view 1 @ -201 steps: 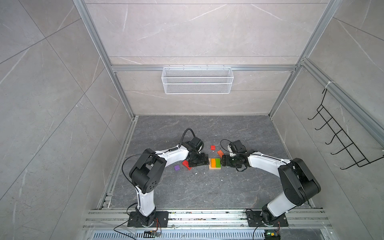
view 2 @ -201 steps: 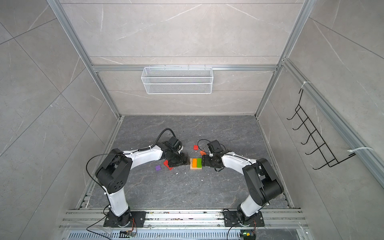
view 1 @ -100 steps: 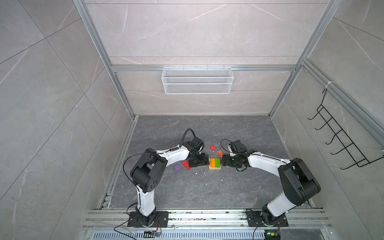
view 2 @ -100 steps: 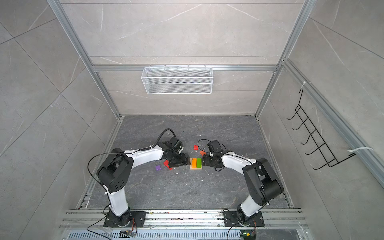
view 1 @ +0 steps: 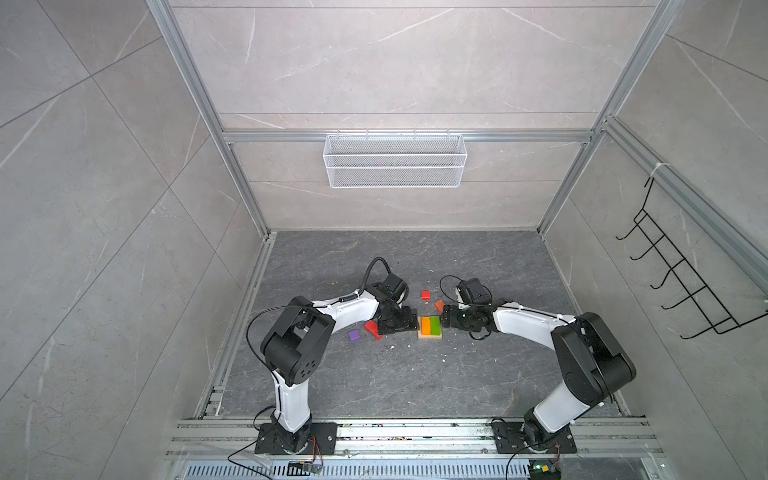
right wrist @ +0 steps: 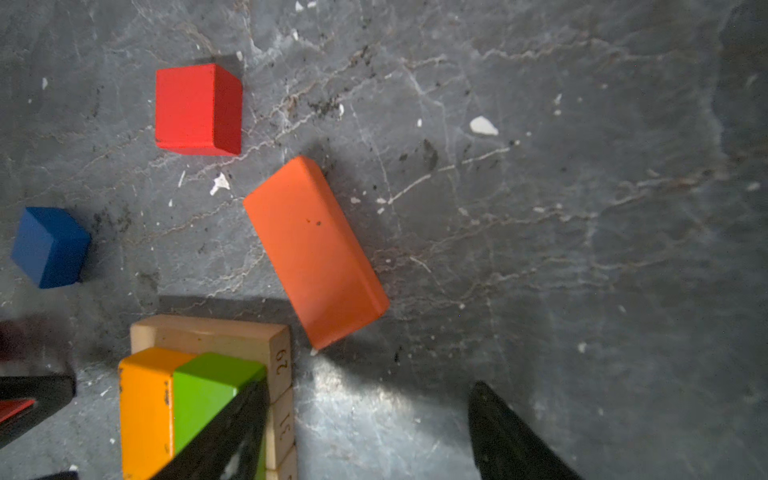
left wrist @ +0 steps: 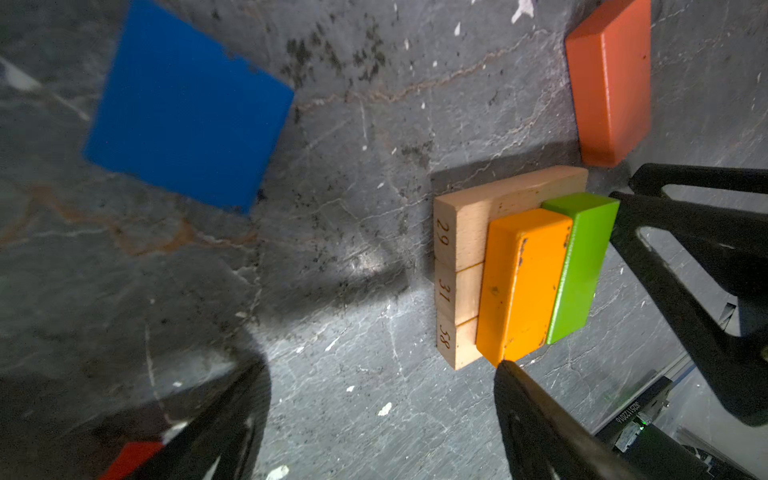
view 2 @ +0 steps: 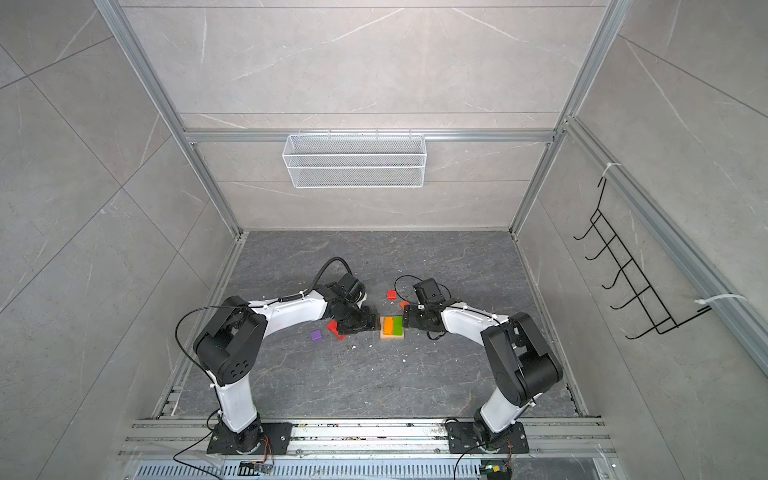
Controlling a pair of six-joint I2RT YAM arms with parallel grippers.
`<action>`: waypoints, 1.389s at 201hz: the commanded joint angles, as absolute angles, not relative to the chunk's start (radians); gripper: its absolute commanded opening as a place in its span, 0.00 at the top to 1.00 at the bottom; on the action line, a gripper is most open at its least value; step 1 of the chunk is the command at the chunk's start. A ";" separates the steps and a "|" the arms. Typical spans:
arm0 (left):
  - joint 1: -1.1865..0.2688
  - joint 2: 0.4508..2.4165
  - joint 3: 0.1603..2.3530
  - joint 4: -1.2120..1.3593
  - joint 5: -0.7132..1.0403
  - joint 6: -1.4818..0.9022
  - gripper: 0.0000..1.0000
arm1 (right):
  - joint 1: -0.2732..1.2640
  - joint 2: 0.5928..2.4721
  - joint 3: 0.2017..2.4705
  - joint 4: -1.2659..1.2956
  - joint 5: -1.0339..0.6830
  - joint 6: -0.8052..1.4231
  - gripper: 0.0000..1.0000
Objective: Build the wood block tower
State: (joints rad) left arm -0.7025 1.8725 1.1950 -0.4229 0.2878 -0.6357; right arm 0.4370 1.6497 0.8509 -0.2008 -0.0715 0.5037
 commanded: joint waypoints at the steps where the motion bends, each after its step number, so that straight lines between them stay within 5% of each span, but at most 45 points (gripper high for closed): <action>1: -0.707 1.887 1.223 -0.442 0.281 -0.620 0.13 | 0.435 1.685 0.848 -0.215 -0.101 0.497 0.31; 279: -0.709 1.895 1.241 -0.461 0.280 -0.618 0.13 | 0.459 1.616 0.785 -0.276 -0.124 0.477 0.31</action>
State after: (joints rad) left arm -0.7025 1.8877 1.2175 -0.4408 0.2874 -0.6353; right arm 0.4412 1.6024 0.8085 -0.2302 -0.0875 0.4889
